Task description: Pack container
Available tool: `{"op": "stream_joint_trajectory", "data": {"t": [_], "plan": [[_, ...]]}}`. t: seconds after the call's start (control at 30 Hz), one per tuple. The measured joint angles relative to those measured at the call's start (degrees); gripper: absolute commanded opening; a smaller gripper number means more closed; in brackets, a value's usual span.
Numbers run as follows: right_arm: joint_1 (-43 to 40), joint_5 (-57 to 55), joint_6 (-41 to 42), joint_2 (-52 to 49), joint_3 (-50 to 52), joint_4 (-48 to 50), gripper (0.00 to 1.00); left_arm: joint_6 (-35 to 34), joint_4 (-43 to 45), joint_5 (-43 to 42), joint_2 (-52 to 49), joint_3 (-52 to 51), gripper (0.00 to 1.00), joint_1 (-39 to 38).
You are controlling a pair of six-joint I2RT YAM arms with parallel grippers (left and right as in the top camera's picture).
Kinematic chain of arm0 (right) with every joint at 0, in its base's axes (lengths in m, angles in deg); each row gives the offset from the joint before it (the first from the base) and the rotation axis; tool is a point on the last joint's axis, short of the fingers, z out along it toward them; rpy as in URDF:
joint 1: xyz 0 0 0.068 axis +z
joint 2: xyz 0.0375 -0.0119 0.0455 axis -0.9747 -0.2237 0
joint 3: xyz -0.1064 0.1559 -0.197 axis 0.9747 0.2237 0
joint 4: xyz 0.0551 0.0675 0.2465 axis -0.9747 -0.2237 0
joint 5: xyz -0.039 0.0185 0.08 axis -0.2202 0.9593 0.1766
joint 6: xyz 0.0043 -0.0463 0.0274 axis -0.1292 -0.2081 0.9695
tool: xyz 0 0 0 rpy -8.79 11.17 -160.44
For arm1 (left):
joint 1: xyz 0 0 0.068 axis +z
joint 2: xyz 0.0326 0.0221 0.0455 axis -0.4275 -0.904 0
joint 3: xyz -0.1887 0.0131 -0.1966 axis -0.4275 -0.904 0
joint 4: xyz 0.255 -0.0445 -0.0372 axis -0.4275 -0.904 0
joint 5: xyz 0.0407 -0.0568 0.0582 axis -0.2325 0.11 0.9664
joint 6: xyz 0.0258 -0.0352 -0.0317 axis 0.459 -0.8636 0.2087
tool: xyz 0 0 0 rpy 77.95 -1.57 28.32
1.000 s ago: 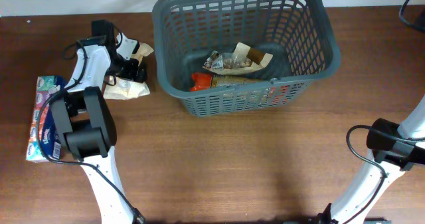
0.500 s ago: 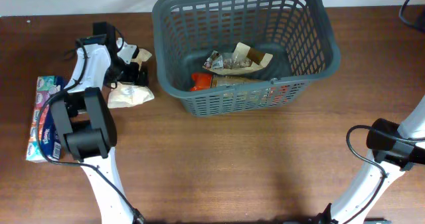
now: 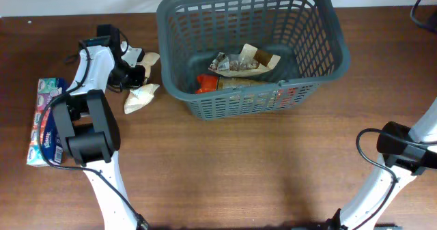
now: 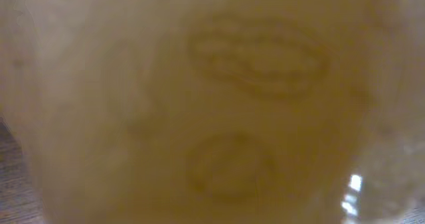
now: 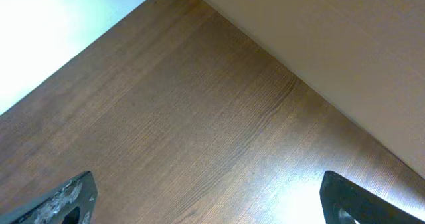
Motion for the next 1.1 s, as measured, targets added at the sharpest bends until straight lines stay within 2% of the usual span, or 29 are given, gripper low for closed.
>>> {"op": "stream_joint_trajectory", "data": {"t": [0.6, 1.1], "plan": [[0.0, 0.0, 0.0, 0.0, 0.0, 0.0, 0.99, -0.2, -2.9, -1.5, -0.2, 2.0, 0.02, 0.0], [0.0, 0.0, 0.0, 0.0, 0.0, 0.0, 0.99, -4.9, -13.4, -1.6, 0.9, 22.7, 0.02, 0.6]]}}
